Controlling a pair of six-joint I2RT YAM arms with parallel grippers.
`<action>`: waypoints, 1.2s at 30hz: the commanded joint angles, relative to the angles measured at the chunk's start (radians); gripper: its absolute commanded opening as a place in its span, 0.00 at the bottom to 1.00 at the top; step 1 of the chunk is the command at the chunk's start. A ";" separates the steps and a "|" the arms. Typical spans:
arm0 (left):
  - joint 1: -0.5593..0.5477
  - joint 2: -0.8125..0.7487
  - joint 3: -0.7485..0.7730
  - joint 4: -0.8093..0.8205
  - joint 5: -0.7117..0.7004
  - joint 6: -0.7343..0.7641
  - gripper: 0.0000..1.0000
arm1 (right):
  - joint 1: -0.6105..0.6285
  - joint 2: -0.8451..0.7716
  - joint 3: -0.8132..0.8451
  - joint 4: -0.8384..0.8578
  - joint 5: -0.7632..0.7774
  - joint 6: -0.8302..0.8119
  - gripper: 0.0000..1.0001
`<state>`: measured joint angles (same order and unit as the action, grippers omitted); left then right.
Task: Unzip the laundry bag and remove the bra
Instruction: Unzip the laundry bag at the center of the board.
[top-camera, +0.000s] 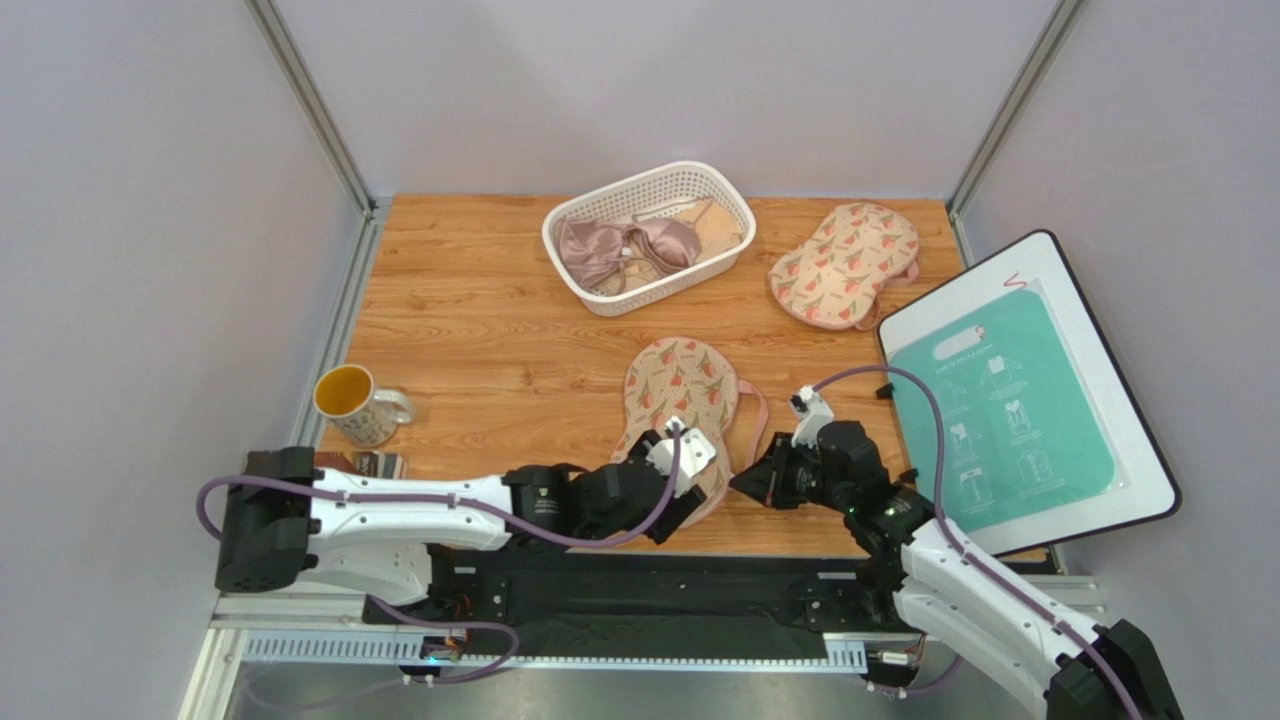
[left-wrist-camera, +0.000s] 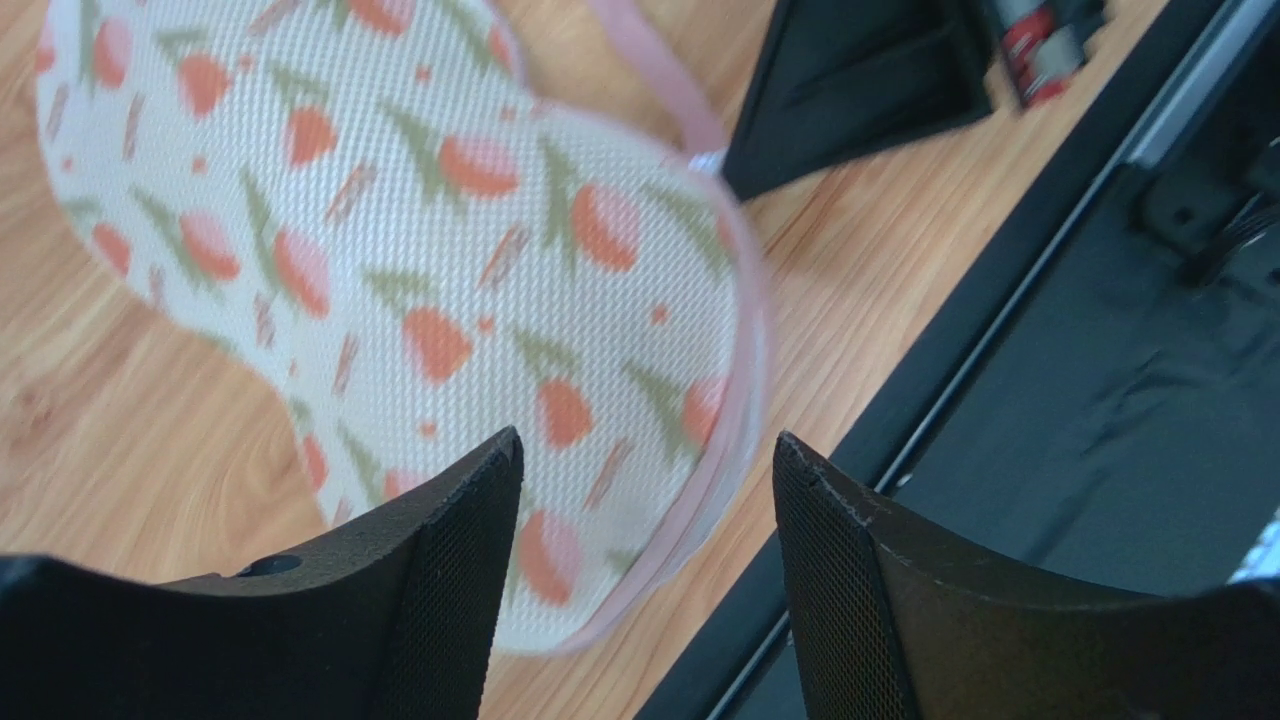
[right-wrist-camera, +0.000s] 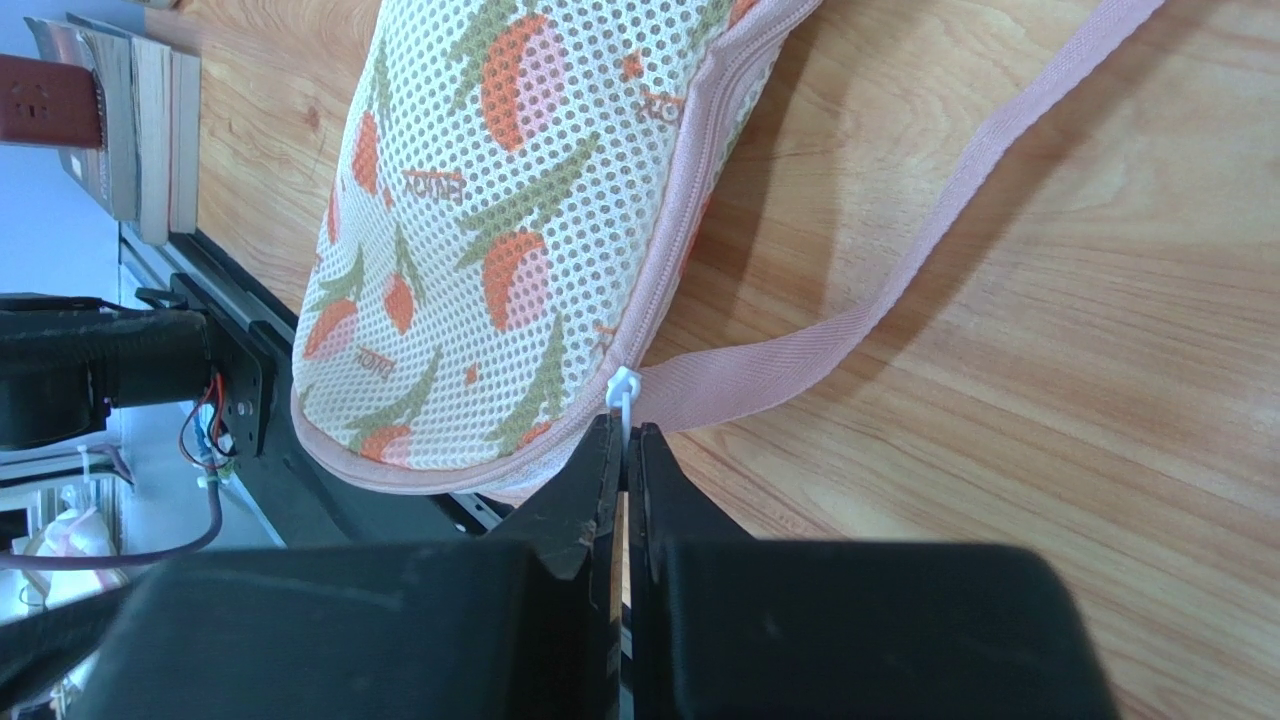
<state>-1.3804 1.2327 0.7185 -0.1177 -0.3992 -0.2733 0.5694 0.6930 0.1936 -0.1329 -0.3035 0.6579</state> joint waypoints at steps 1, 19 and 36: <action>0.000 0.135 0.114 0.058 0.079 0.028 0.68 | 0.010 -0.033 -0.013 0.001 0.006 0.009 0.00; -0.003 0.459 0.248 0.089 0.007 -0.017 0.67 | 0.017 -0.049 -0.017 0.001 -0.017 0.009 0.00; -0.011 0.395 0.144 0.039 -0.087 -0.040 0.00 | 0.020 -0.021 -0.020 -0.024 0.044 0.011 0.00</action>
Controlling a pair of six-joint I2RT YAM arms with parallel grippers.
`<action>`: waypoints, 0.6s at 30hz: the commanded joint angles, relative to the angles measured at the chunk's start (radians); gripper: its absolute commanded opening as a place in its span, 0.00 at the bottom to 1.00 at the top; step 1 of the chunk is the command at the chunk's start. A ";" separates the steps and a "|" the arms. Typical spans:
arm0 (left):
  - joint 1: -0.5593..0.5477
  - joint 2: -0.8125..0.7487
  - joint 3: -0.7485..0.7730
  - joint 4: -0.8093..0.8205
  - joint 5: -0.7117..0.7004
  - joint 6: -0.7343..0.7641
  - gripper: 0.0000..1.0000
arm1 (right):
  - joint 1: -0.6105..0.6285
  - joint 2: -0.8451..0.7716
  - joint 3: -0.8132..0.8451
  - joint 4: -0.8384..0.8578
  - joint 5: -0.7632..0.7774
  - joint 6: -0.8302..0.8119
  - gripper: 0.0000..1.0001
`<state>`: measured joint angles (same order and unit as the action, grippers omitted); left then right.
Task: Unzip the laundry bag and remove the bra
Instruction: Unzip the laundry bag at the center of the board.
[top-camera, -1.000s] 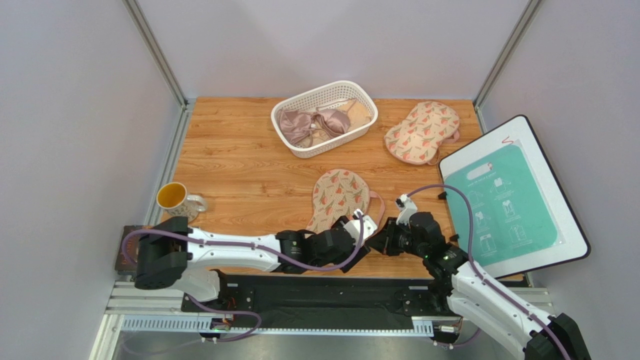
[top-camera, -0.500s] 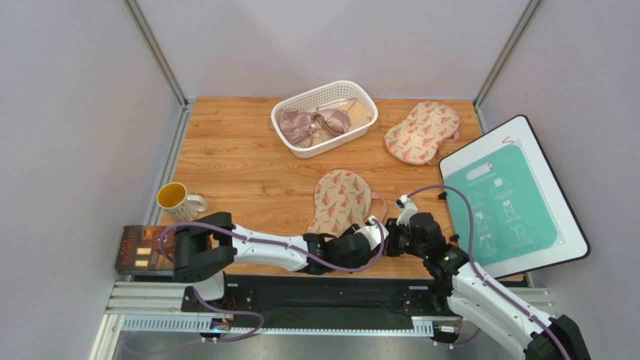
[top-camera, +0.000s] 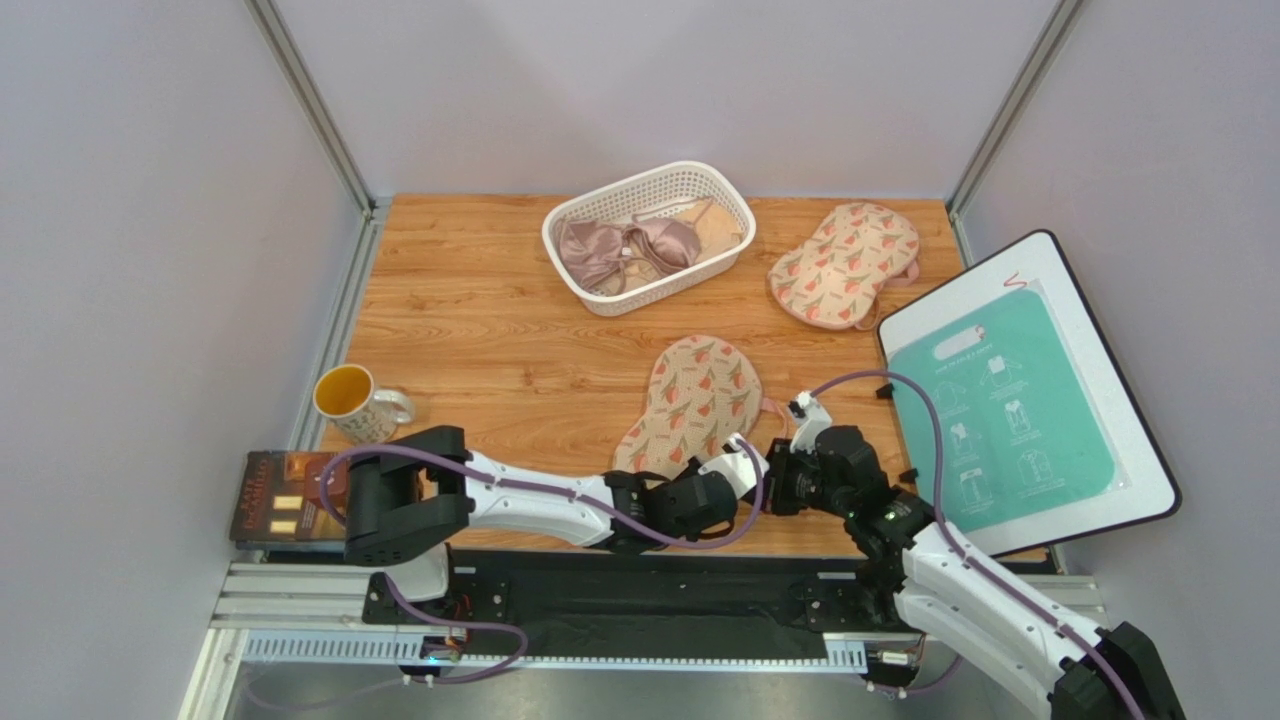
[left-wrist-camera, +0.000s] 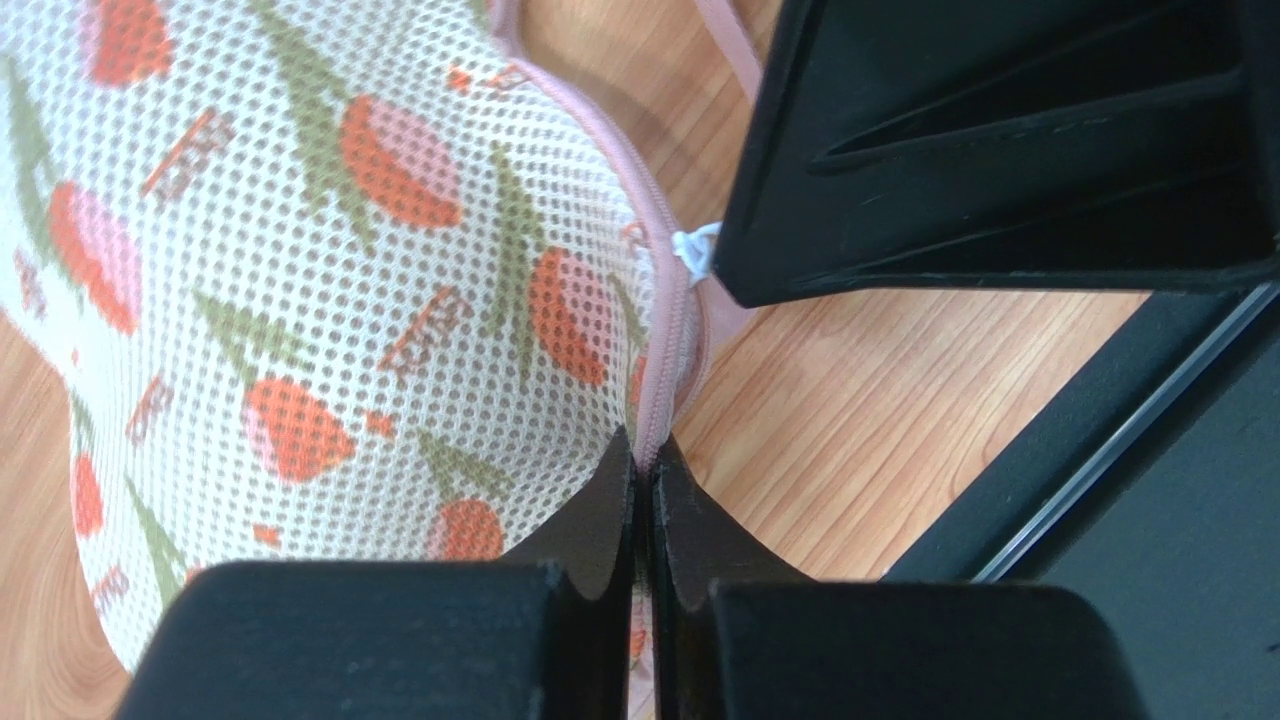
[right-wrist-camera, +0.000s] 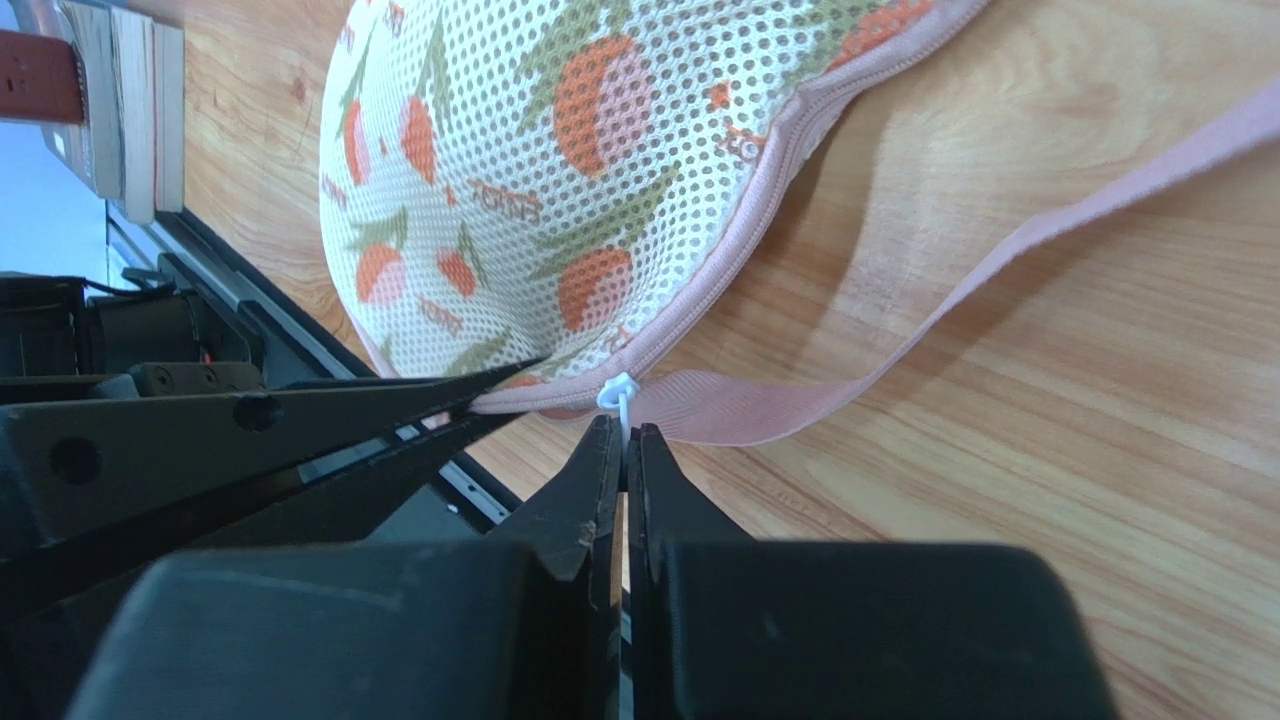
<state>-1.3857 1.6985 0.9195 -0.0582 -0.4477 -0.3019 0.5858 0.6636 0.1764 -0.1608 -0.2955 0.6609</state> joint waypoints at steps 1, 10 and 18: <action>-0.009 -0.097 -0.067 -0.020 -0.039 -0.009 0.00 | 0.005 0.014 -0.003 0.006 0.041 0.006 0.00; -0.016 -0.265 -0.200 -0.034 -0.060 -0.019 0.00 | 0.002 0.068 0.023 0.015 0.058 -0.006 0.00; -0.016 -0.376 -0.291 -0.086 -0.123 -0.057 0.00 | 0.003 0.077 0.028 0.017 0.067 -0.006 0.00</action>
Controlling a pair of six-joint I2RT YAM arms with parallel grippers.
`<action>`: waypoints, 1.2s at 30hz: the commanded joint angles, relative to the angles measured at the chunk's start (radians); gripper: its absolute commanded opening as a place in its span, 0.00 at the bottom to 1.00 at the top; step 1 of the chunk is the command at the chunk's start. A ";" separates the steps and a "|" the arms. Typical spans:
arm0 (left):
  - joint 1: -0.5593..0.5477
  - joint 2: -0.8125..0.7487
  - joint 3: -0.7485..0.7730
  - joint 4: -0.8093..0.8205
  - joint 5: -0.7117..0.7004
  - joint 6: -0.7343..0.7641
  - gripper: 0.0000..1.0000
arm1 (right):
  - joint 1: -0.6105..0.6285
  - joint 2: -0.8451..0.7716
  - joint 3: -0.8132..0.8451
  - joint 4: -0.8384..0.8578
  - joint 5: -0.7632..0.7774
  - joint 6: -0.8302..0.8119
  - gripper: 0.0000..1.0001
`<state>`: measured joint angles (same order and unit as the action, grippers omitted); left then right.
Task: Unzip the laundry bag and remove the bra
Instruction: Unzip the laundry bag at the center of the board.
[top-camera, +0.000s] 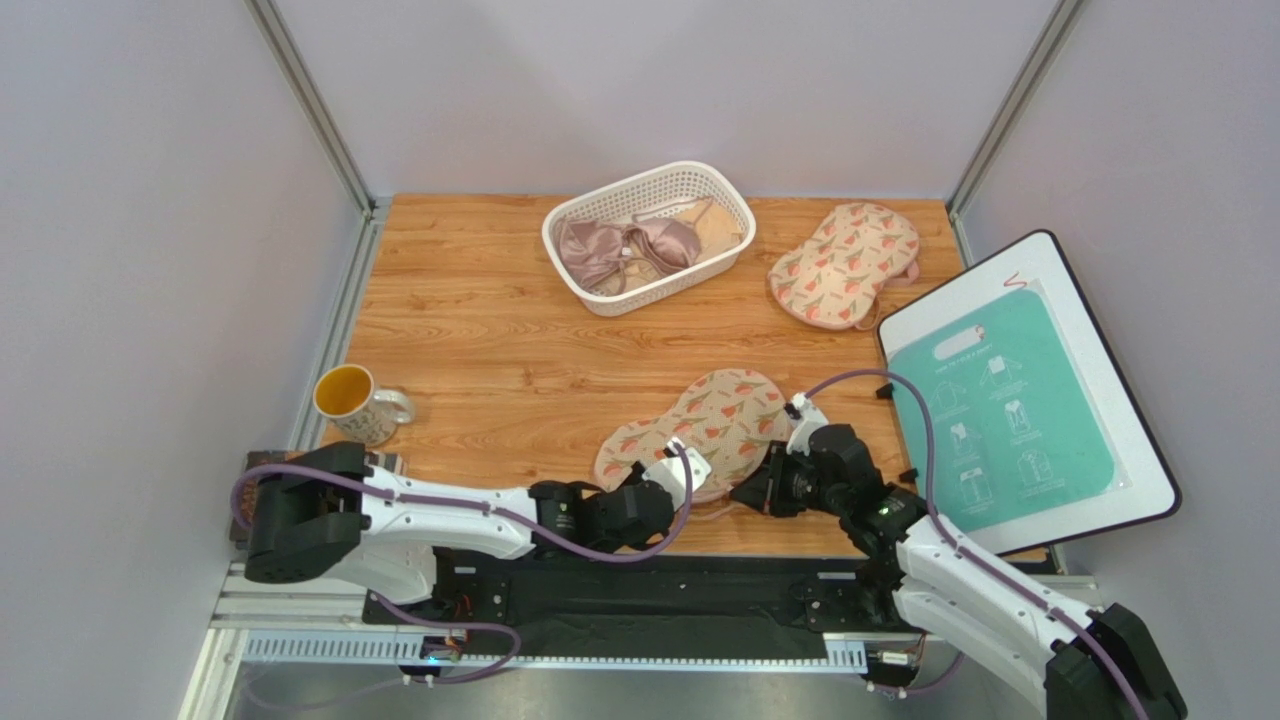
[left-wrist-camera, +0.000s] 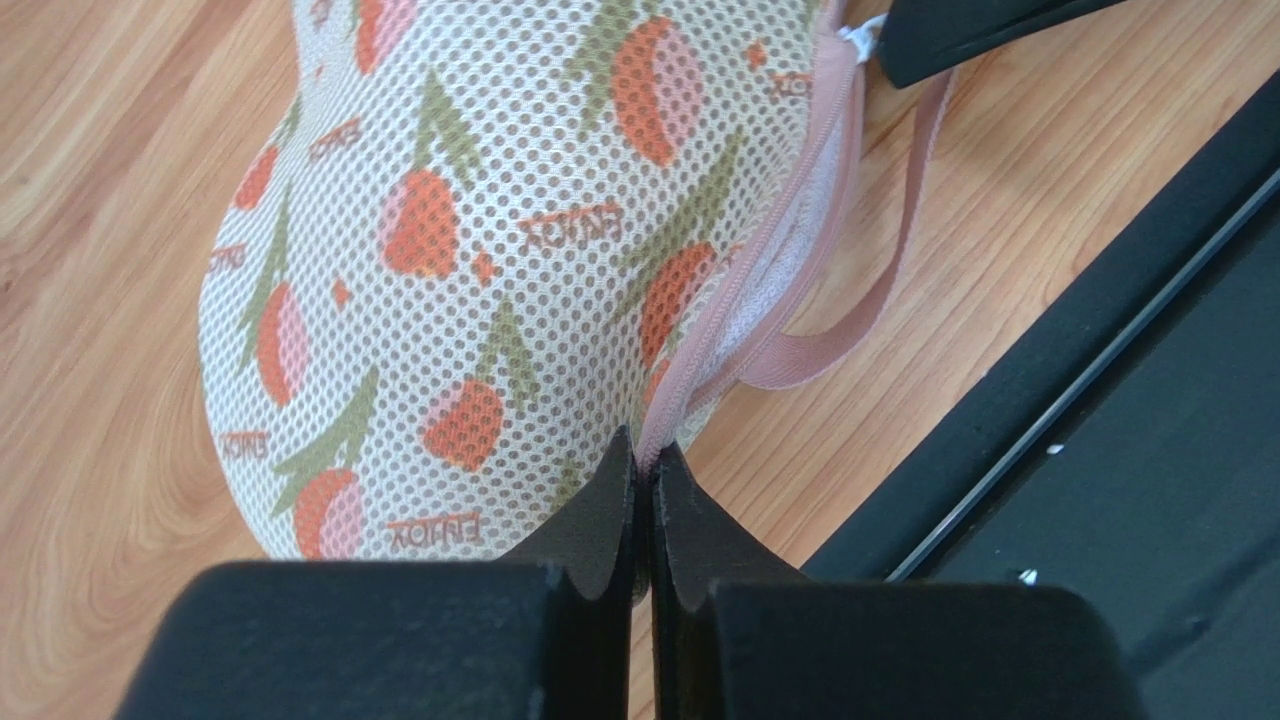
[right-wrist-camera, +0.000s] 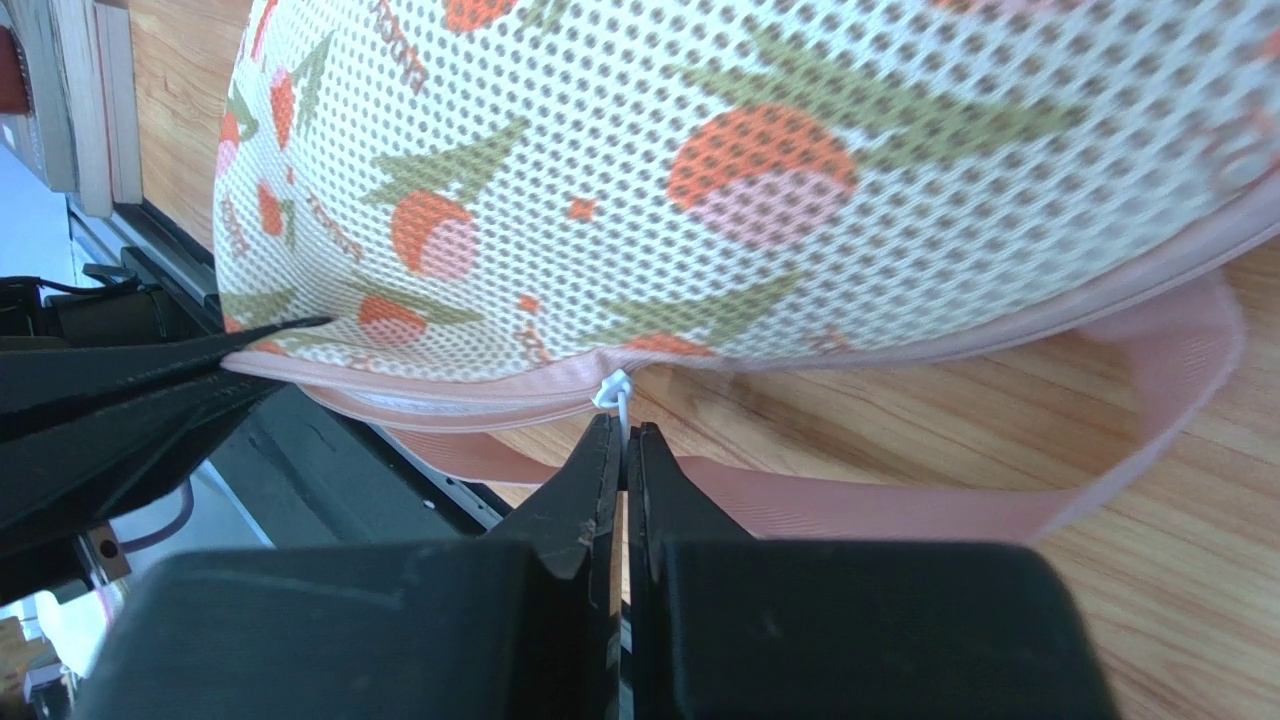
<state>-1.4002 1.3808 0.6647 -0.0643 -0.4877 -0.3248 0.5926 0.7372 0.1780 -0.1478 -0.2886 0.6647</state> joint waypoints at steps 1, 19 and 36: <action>-0.002 -0.077 -0.042 -0.097 -0.089 -0.042 0.00 | -0.004 0.002 0.026 0.001 0.062 -0.008 0.00; -0.002 -0.193 -0.134 -0.264 -0.245 -0.155 0.00 | -0.005 -0.042 0.041 -0.065 0.088 -0.022 0.00; 0.049 -0.152 -0.119 -0.376 -0.330 -0.338 0.00 | -0.037 -0.125 0.043 -0.145 0.088 -0.033 0.00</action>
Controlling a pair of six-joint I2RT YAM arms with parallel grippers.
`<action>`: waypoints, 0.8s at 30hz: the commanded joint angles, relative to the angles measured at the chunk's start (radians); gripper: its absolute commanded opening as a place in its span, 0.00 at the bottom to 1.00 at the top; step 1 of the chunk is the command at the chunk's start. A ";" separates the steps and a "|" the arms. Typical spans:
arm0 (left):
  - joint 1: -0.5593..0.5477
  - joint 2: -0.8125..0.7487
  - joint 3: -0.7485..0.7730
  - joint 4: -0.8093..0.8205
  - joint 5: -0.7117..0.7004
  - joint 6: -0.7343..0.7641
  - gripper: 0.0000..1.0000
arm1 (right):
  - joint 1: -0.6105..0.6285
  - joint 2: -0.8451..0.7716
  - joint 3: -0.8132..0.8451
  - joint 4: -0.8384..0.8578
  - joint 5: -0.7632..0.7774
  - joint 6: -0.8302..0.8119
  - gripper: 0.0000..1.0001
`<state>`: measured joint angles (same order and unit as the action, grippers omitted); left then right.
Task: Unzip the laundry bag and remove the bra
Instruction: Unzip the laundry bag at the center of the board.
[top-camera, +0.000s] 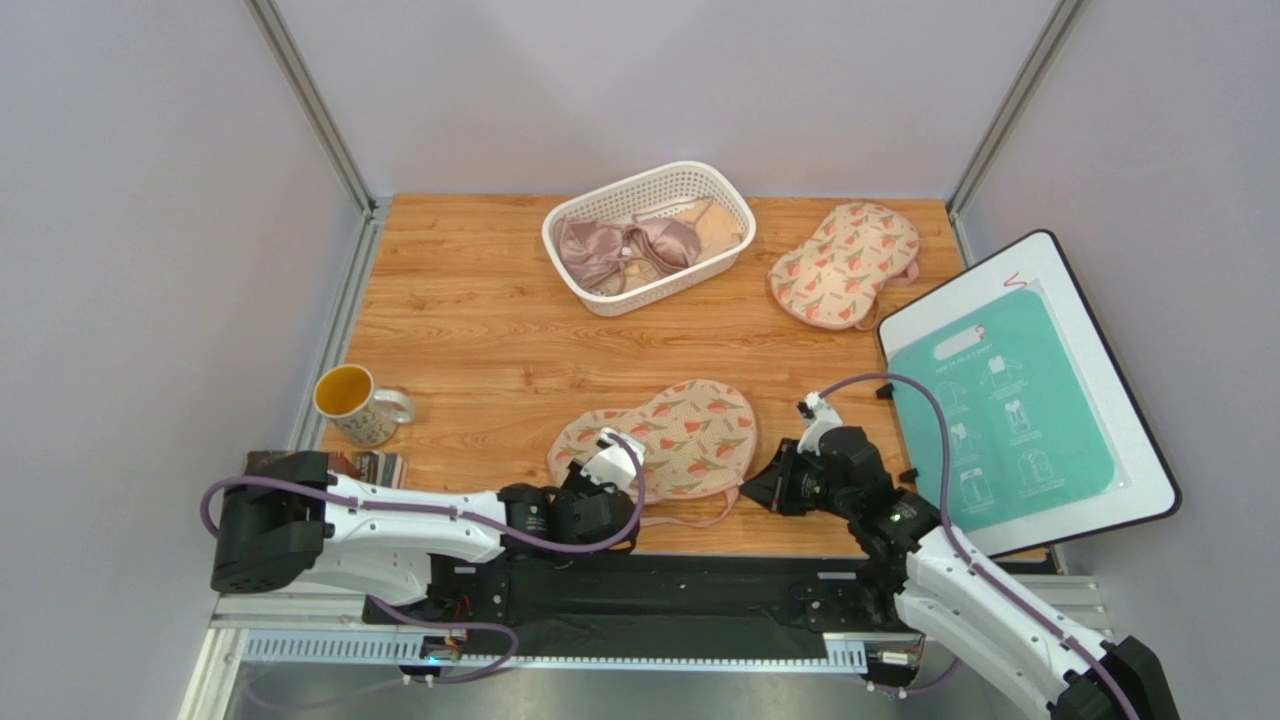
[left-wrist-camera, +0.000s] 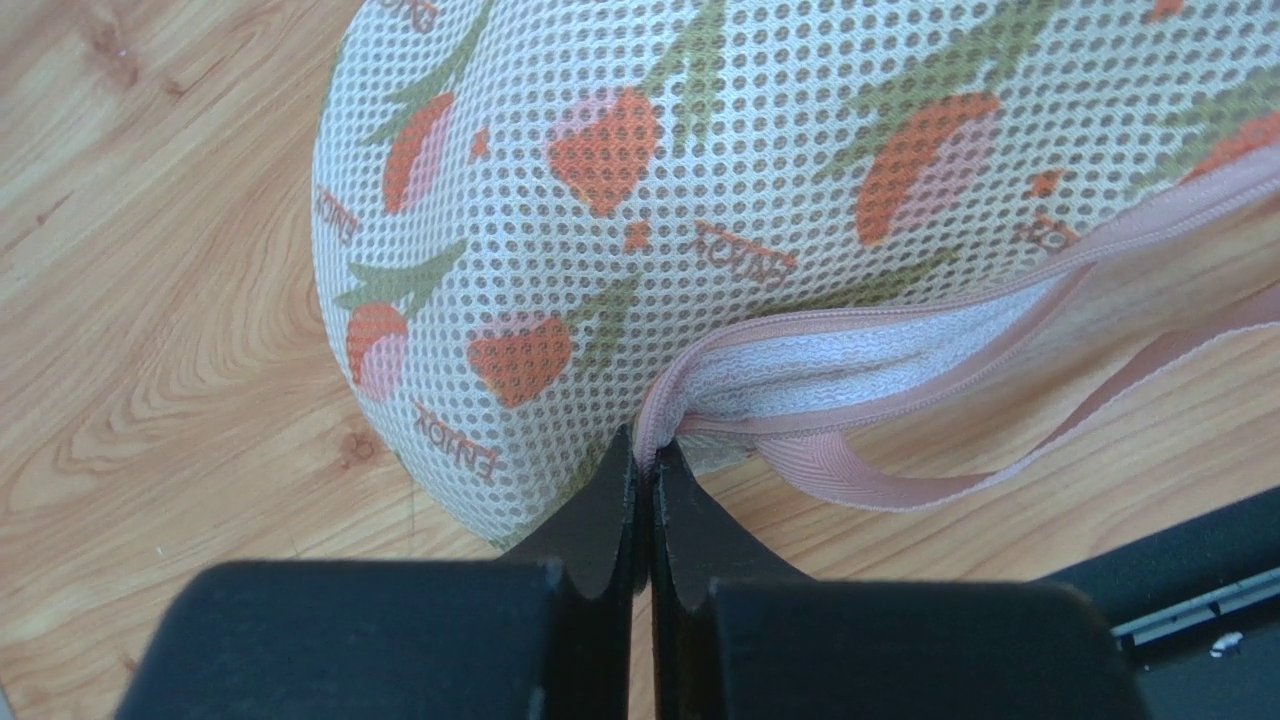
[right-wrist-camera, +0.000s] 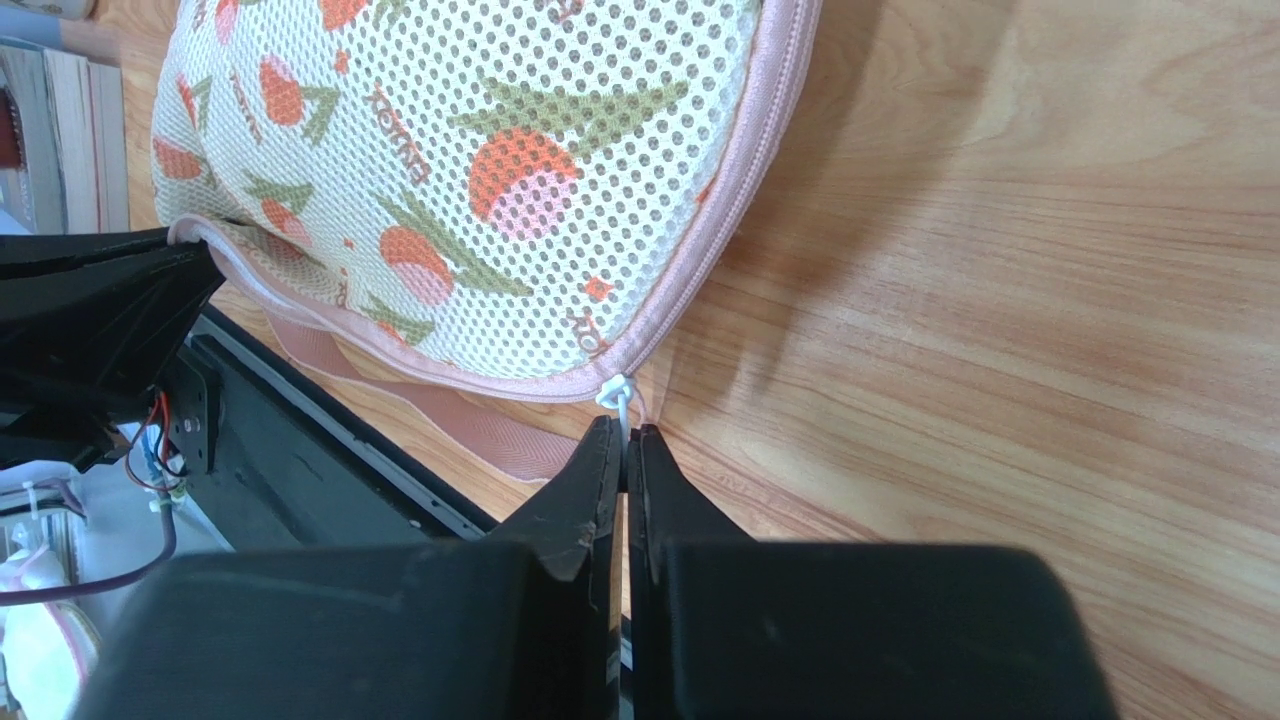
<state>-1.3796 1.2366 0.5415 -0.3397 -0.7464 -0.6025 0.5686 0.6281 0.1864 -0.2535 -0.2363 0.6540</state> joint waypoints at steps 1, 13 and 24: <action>0.028 -0.011 0.005 -0.099 -0.071 -0.059 0.00 | -0.015 -0.015 0.035 -0.039 0.032 -0.024 0.00; 0.028 -0.077 0.170 -0.202 -0.042 0.027 0.80 | -0.015 -0.015 0.031 -0.029 0.014 -0.030 0.00; -0.010 -0.068 0.255 -0.013 0.119 0.228 0.91 | -0.015 -0.031 0.027 -0.024 0.002 -0.034 0.00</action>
<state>-1.3808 1.1339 0.7795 -0.4831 -0.7322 -0.4786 0.5575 0.6147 0.1864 -0.2920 -0.2333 0.6373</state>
